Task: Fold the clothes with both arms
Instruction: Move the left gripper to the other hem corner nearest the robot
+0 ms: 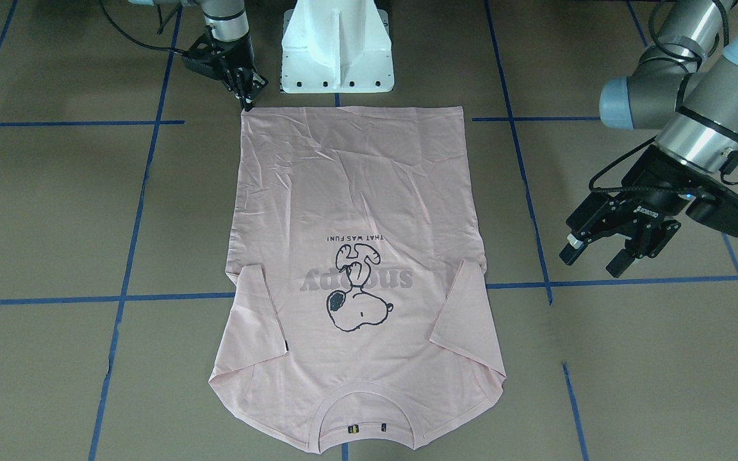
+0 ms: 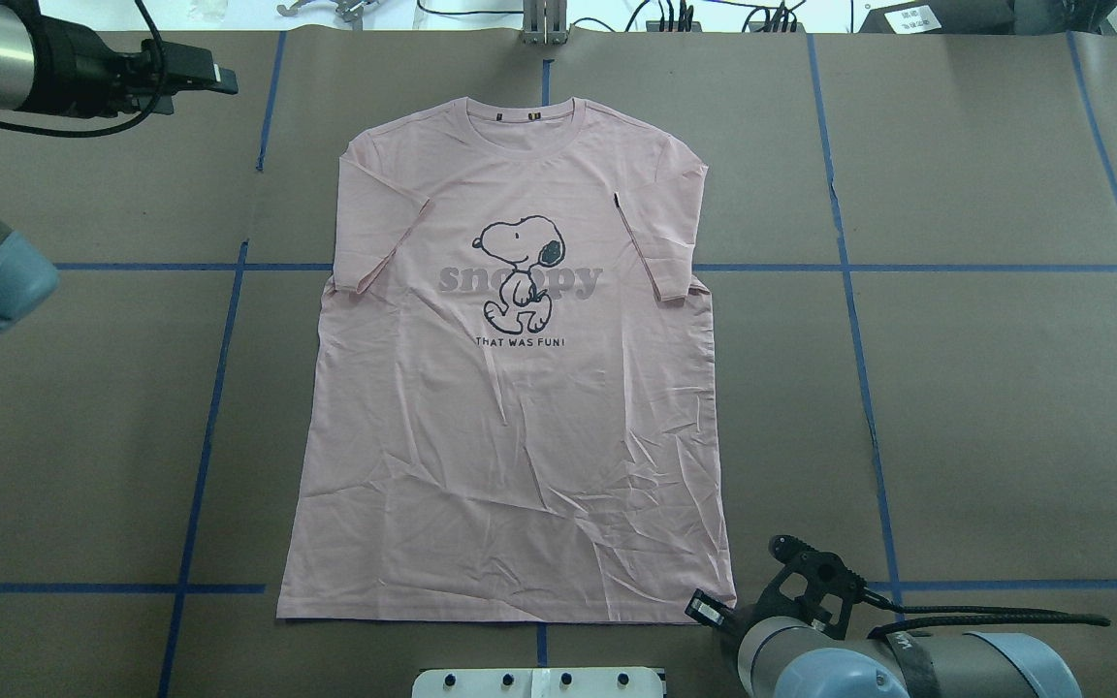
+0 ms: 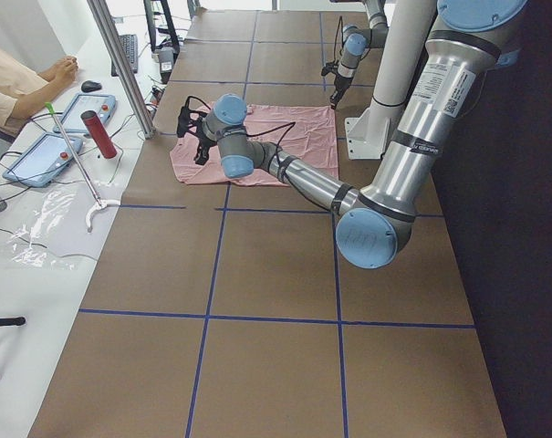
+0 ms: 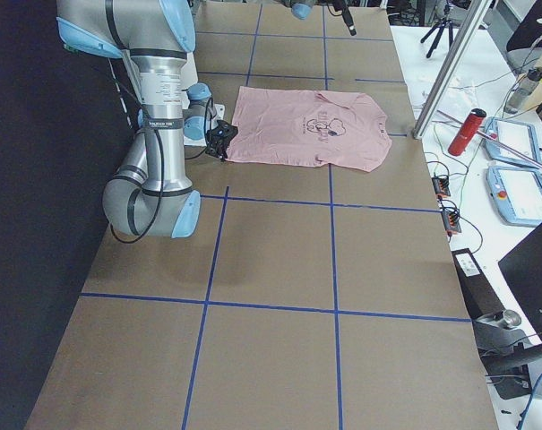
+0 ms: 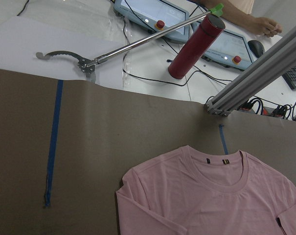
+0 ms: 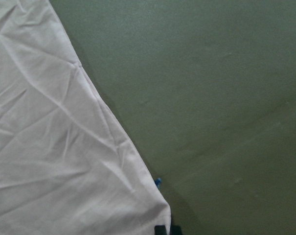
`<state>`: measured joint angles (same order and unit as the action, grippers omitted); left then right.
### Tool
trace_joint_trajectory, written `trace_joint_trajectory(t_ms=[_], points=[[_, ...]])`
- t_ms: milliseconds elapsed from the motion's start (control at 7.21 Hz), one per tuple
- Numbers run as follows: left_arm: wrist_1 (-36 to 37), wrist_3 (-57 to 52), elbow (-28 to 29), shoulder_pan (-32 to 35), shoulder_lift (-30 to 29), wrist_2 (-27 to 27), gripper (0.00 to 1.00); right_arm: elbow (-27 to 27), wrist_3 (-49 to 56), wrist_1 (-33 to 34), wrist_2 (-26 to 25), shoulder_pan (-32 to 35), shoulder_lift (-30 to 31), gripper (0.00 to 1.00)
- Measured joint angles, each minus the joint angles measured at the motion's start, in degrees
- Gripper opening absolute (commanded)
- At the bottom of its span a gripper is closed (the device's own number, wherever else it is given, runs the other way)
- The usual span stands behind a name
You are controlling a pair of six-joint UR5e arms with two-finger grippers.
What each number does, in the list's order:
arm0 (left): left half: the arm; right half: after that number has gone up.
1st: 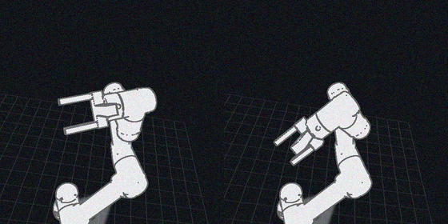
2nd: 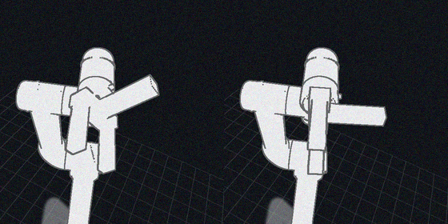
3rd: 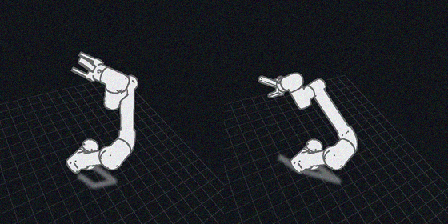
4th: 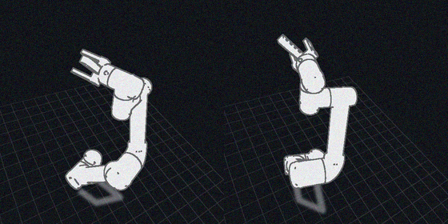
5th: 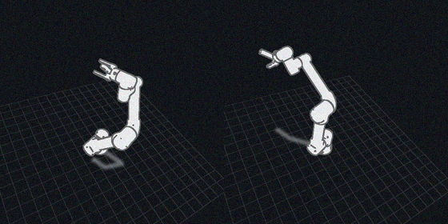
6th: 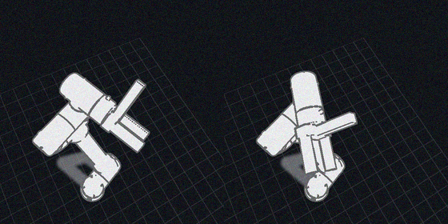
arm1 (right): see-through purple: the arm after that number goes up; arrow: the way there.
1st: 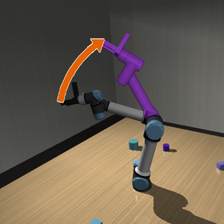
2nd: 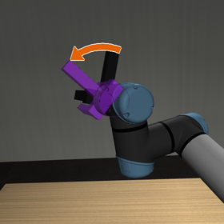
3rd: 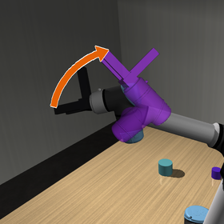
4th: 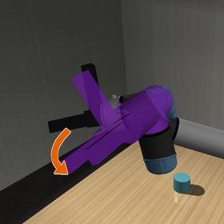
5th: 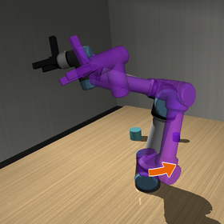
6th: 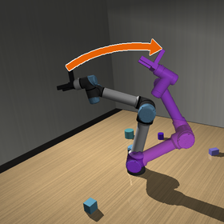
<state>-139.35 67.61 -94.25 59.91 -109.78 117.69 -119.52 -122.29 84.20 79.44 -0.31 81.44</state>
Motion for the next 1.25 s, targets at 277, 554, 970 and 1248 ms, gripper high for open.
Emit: trace_joint_trajectory(t_ms=[277,554,970,1248], points=[[0.12,3.44,-2.35,-1.79,2.24,-0.17,1.00,-1.09,0.11,0.00,0.09,1.34,0.02,0.00],[1.55,16.14,-10.15,-9.45,8.56,-1.64,1.00,-3.28,0.19,0.00,0.22,1.82,0.17,0.00],[7.01,35.43,-20.36,-32.57,19.24,-17.35,0.94,-5.31,0.21,0.00,0.38,1.64,0.34,0.00],[14.63,41.82,-22.58,-44.04,21.36,-22.05,0.88,-5.43,0.21,-0.01,0.44,1.48,0.36,0.00]])
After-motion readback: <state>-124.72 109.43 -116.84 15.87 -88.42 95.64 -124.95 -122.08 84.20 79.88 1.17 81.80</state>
